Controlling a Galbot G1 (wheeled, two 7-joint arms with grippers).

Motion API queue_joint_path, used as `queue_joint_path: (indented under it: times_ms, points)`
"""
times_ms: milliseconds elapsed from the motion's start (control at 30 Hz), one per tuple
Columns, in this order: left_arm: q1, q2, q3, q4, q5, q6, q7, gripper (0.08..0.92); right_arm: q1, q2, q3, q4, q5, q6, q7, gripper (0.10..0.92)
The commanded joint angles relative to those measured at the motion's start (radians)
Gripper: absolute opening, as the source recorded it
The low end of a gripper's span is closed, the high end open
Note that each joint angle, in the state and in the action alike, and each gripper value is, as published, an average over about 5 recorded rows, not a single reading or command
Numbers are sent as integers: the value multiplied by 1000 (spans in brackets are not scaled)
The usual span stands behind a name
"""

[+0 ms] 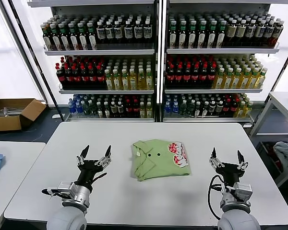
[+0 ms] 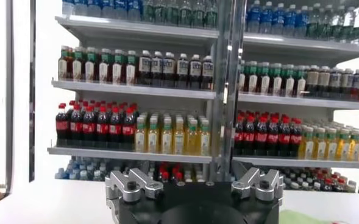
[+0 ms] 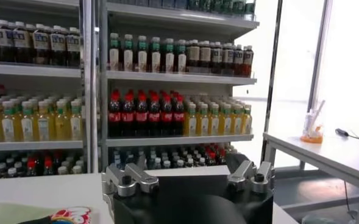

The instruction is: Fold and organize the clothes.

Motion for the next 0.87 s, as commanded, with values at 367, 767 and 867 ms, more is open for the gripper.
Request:
queue_joint_path:
  times_ms: [367, 767, 867]
  points:
    - [31, -6, -5, -22, 54, 11, 38, 823, -22, 15, -30, 20, -35, 2, -6, 823]
    - [21, 3, 8, -17, 52, 20, 30, 823, -40, 16, -34, 34, -54, -6, -34, 823]
    - [20, 4, 9, -14, 51, 21, 28, 823, -41, 17, -35, 35, -52, -10, -37, 823]
